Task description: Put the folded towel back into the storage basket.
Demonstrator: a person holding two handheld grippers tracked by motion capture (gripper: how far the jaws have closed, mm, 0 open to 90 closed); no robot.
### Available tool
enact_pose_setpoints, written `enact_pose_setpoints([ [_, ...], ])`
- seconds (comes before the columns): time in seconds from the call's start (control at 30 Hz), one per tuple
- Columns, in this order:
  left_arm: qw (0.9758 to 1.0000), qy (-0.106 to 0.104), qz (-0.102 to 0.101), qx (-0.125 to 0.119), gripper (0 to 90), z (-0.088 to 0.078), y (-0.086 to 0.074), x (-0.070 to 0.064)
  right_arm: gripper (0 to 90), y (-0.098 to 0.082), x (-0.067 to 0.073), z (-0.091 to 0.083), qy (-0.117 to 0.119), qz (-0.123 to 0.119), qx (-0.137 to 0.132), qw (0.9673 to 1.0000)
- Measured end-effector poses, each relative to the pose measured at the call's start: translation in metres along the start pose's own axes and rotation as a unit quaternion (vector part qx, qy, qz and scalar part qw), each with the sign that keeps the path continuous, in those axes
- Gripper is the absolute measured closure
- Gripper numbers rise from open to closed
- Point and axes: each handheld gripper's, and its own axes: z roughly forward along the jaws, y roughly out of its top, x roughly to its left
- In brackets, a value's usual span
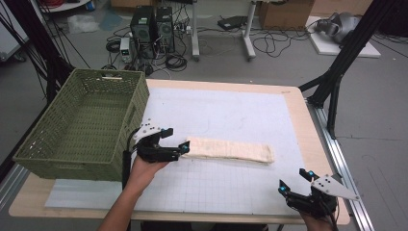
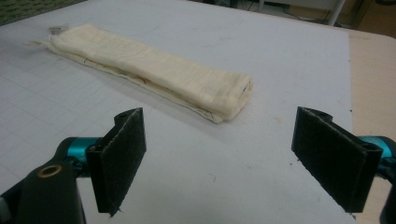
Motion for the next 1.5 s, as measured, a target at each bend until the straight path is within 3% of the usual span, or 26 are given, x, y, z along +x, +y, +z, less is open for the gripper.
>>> enact_pose_setpoints([
  [0.07,0.9998,0.001,-0.001,0.018,15.5,0.008,0.001,0.002,16.5,0.0,0.0,-0.001,-0.002,-0.001,-0.006,1.0],
  [0.17,0.9987,0.021,-0.008,0.046,16.7,0.024,0.0,0.009,16.4,0.0,0.0,0.0,0.001,0.0,-0.003,1.0],
  [0.23,0.9982,0.025,-0.012,0.053,18.0,0.028,-0.002,0.011,16.4,0.001,0.0,0.001,0.002,-0.001,-0.004,1.0],
  [0.27,0.9963,0.038,-0.014,0.075,18.8,0.035,-0.005,0.015,16.4,0.001,0.001,0.001,0.003,-0.001,-0.002,1.0],
  [0.43,0.9929,0.048,-0.01,0.109,24.4,0.049,-0.012,0.017,16.4,0.001,0.002,0.002,0.005,-0.005,0.002,1.0],
  [0.57,0.9867,0.068,0.004,0.147,28.6,0.057,-0.019,0.02,16.4,0.0,0.0,0.002,0.005,-0.001,0.002,1.0],
  [0.77,0.9824,0.064,0.004,0.176,32.7,0.065,-0.026,0.02,16.4,0.0,0.0,0.002,0.005,-0.001,0.0,1.0],
  [0.9,0.98,0.065,0.019,0.187,37.1,0.069,-0.029,0.016,16.4,0.0,0.0,0.0,0.003,0.0,0.002,1.0],
  [0.93,0.9786,0.066,0.027,0.193,40.6,0.07,-0.031,0.014,16.4,0.0,0.0,0.0,0.003,0.002,0.001,1.0],
  [0.97,0.9783,0.072,0.047,0.189,44.9,0.071,-0.035,0.01,16.4,0.0,0.0,0.0,0.003,-0.001,0.001,1.0],
  [1.07,0.9797,0.075,0.039,0.182,49.7,0.069,-0.036,0.01,16.4,0.0,0.0,0.0,0.003,-0.001,0.002,1.0],
  [1.17,0.981,0.054,0.041,0.182,72.0,0.069,-0.036,0.008,16.4,0.0,0.0,0.0,0.004,-0.003,0.001,1.0],
  [1.23,0.9797,0.054,0.057,0.184,80.9,0.069,-0.036,0.004,16.5,0.0,0.001,0.001,0.004,-0.003,0.001,1.0],
  [1.33,0.9808,0.052,0.049,0.181,81.5,0.068,-0.035,0.004,16.4,-0.001,0.0,0.0,0.004,-0.001,0.003,1.0],
  [1.5,0.986,0.042,0.039,0.157,81.5,0.062,-0.032,0.004,16.4,0.003,0.0,0.002,0.011,0.004,0.003,0.9999],
])
